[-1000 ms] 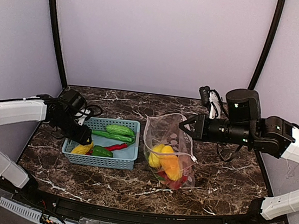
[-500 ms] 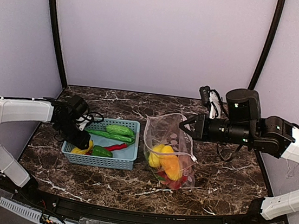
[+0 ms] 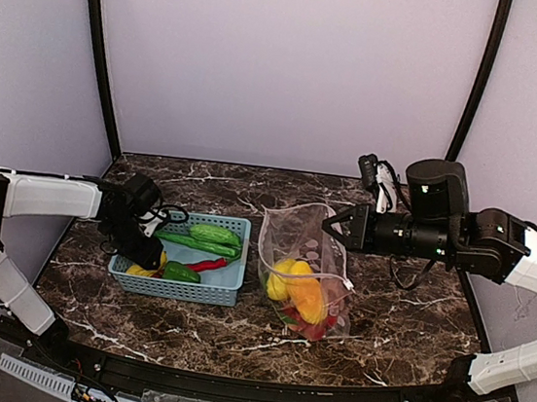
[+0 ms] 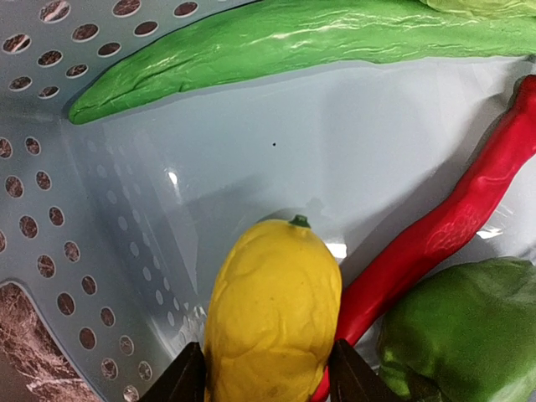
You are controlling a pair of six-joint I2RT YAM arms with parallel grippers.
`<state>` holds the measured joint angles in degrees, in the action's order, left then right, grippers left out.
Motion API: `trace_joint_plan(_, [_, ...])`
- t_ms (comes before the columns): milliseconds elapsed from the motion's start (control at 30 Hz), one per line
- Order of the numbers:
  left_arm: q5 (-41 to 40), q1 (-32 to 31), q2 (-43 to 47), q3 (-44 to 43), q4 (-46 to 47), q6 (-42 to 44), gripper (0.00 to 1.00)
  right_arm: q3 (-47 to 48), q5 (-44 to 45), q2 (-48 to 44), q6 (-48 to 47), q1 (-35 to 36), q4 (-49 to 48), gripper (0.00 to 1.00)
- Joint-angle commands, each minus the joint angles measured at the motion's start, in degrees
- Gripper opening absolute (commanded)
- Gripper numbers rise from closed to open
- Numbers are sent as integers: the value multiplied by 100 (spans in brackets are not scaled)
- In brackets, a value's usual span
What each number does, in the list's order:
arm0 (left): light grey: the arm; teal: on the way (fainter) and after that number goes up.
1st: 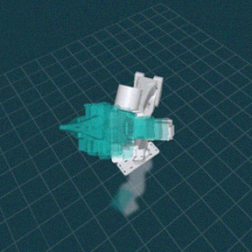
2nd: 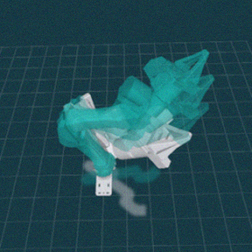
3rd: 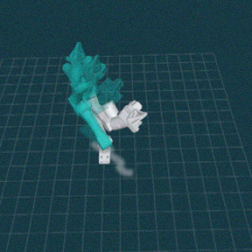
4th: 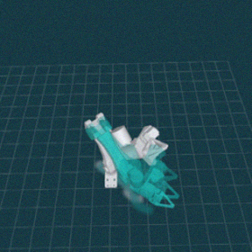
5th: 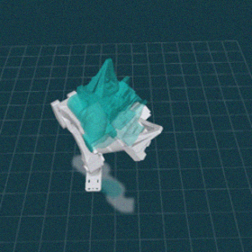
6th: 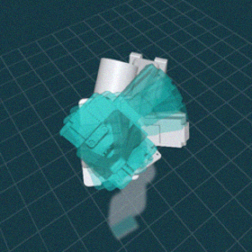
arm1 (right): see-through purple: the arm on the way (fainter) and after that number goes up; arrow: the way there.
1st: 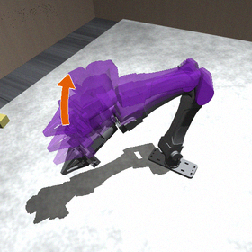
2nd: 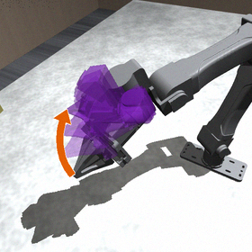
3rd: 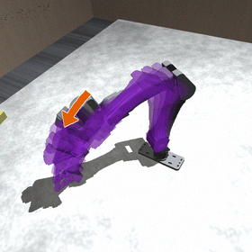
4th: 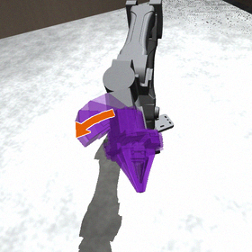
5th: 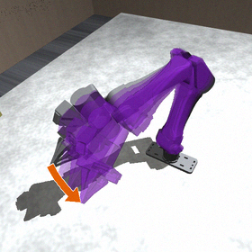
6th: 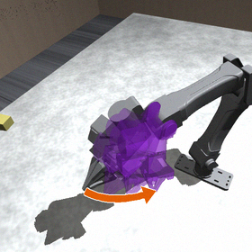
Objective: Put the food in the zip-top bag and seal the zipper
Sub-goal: Pick up the fake fruit from the bin.
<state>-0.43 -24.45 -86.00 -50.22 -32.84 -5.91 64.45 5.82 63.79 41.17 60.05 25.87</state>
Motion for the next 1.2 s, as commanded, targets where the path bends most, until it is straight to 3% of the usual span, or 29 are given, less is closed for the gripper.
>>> trace_joint_plan(0, [192,45,-153,-25,-127,66,50,-19,6,-131,9,-41,-269,0])
trace_joint_plan(600, [-72,45,78,-5,-81,-73,45,-47,11,-154,27,-33,-267,0])
trace_joint_plan(867, [-218,45,1054,190,161,-307,43,-33,43,-183,25,-43,-217,0])
trace_joint_plan(1167, [245,45,2087,-21,-165,-502,42,75,-7,-37,-21,-45,-218,0])
